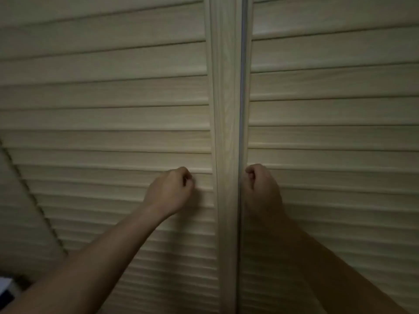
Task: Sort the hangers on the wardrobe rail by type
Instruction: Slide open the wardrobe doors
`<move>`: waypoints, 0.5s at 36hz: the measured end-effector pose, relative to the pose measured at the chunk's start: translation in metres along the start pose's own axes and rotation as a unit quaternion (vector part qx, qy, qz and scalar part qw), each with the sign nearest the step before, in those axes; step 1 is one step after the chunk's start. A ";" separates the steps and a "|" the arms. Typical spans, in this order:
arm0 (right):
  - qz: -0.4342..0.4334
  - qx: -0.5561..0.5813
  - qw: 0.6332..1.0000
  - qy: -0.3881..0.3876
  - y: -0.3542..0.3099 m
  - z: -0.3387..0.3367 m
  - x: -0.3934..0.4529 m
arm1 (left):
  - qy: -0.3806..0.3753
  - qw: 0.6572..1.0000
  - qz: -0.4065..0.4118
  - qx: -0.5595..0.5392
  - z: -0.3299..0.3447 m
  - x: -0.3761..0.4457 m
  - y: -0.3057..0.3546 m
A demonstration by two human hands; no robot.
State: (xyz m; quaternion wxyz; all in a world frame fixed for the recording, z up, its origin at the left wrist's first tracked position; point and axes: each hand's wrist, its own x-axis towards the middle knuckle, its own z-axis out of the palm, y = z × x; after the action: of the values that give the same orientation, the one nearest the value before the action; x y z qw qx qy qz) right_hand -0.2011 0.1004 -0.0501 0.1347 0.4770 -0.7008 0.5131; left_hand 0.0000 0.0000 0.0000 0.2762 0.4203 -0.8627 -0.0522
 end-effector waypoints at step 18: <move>-0.039 -0.187 0.962 -0.193 -0.011 0.012 0.043 | -0.007 0.989 0.125 -0.073 -0.027 0.034 -0.001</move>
State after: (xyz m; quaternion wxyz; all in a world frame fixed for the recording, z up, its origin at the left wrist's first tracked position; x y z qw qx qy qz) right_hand -0.2103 0.0671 -0.0202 0.1032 0.5600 -0.7781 0.2652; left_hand -0.0018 -0.0226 0.0365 0.3047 0.2875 -0.9043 -0.0825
